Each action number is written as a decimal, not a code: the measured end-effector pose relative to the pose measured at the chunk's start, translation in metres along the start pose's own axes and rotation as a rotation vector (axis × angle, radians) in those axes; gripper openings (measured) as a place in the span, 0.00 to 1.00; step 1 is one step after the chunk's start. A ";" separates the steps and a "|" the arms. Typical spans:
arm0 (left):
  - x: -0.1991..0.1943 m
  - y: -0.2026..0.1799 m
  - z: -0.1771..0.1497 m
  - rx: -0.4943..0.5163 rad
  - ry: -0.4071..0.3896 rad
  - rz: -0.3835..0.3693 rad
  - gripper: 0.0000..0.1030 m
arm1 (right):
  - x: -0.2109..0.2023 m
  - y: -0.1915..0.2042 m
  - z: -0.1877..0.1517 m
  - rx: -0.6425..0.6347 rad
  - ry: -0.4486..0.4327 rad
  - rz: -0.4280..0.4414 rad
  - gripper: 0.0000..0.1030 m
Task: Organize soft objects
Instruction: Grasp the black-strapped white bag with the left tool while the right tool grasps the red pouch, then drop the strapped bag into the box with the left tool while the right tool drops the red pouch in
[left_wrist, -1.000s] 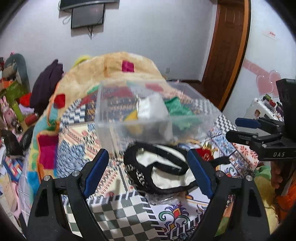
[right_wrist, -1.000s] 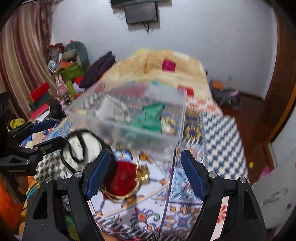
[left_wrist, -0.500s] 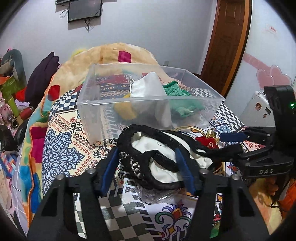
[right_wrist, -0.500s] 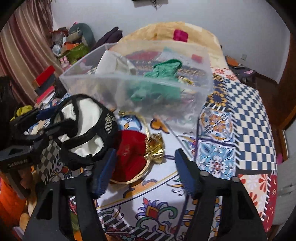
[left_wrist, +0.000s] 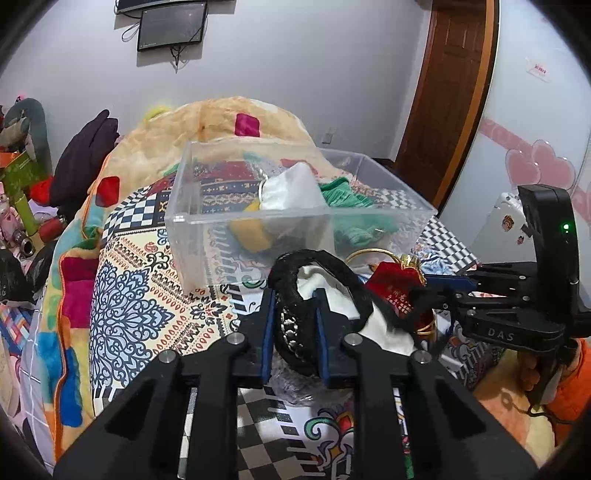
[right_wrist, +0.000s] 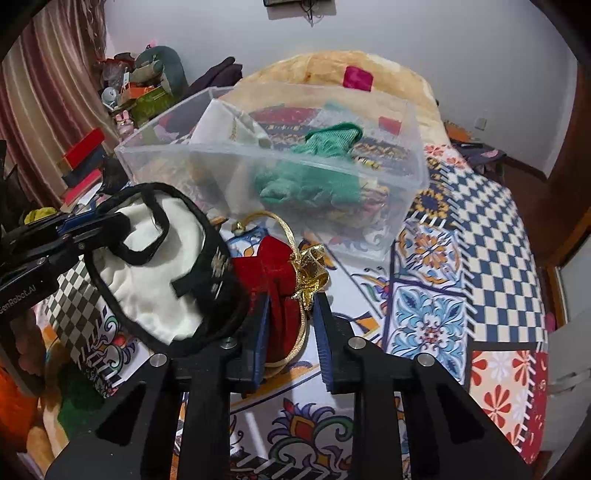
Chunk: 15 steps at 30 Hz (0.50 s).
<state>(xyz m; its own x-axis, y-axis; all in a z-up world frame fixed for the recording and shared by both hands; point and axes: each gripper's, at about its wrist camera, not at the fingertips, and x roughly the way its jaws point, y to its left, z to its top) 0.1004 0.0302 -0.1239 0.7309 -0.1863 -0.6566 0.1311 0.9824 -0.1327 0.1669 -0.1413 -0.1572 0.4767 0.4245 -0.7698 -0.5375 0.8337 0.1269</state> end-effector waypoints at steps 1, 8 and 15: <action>-0.002 0.000 0.001 -0.001 -0.008 -0.001 0.17 | -0.002 -0.001 0.001 0.001 -0.007 -0.001 0.19; -0.021 -0.005 0.015 0.016 -0.066 -0.008 0.16 | -0.028 -0.007 0.005 0.011 -0.079 0.001 0.19; -0.040 -0.010 0.034 0.028 -0.134 -0.018 0.16 | -0.057 -0.004 0.018 0.010 -0.165 0.004 0.19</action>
<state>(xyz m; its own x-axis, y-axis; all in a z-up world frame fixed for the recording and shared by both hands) 0.0930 0.0285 -0.0711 0.8111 -0.2030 -0.5486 0.1629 0.9791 -0.1215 0.1544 -0.1626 -0.1028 0.5831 0.4793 -0.6560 -0.5327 0.8352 0.1367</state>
